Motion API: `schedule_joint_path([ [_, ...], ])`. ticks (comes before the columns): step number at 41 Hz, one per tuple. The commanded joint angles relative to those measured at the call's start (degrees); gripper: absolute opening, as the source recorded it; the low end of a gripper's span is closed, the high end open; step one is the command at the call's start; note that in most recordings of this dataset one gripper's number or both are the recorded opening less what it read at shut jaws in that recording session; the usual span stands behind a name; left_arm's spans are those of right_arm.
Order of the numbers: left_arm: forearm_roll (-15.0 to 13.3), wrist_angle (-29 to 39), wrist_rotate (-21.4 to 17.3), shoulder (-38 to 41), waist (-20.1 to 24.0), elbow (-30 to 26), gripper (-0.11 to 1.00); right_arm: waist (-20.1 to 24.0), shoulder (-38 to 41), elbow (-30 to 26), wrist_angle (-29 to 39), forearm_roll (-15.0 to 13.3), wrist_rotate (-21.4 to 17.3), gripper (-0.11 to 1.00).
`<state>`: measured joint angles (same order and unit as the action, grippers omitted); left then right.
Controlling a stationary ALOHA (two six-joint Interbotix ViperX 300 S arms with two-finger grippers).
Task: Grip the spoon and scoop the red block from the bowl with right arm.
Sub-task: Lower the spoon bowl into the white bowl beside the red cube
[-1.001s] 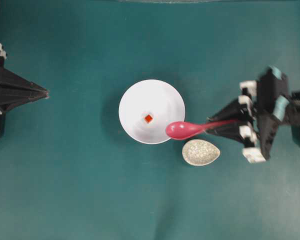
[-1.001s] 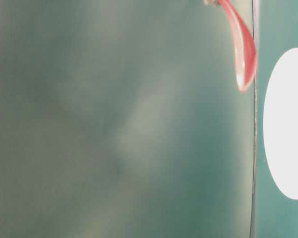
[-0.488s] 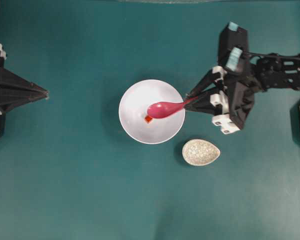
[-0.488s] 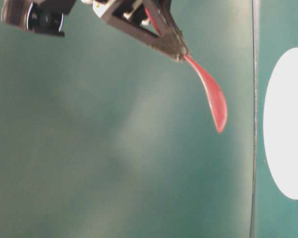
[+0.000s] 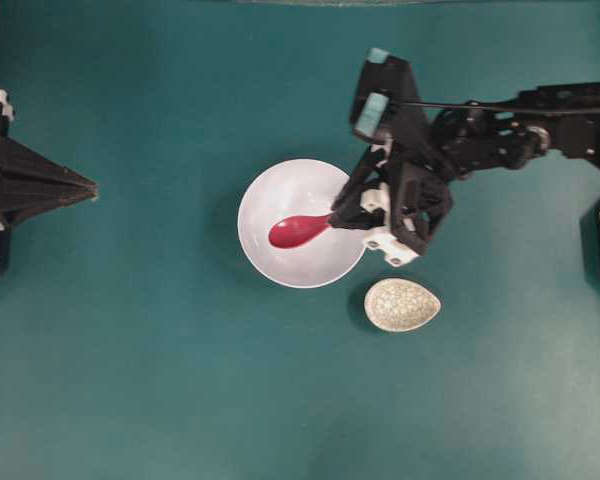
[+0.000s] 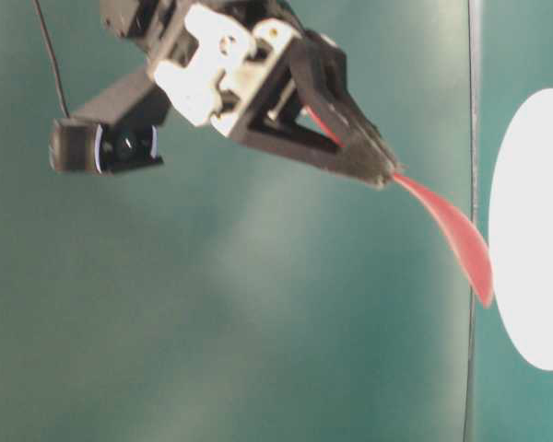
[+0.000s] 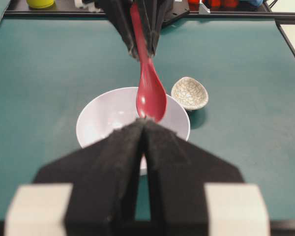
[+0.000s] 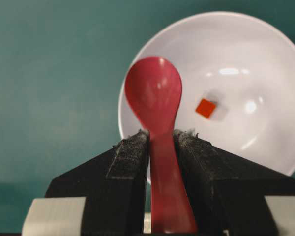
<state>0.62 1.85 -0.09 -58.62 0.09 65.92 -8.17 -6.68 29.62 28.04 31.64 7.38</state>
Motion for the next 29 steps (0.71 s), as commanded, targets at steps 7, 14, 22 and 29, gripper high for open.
schedule_joint_path([
  [7,0.1,-0.3,0.1,0.3,0.1,-1.3,0.01,0.1,1.9,-5.4,7.5,-11.2,-12.9,0.25],
  [14,0.1,-0.3,0.0,0.3,0.1,-1.3,0.01,2.1,3.0,-6.7,10.6,-19.9,-20.3,0.25],
  [22,0.1,-0.3,0.0,0.3,0.1,-1.3,0.01,4.7,3.8,-6.9,12.7,-22.2,-21.3,0.25],
  [29,0.1,-0.3,0.0,0.3,0.1,-1.3,0.01,5.2,4.9,-6.5,12.9,-22.5,-21.3,0.25],
])
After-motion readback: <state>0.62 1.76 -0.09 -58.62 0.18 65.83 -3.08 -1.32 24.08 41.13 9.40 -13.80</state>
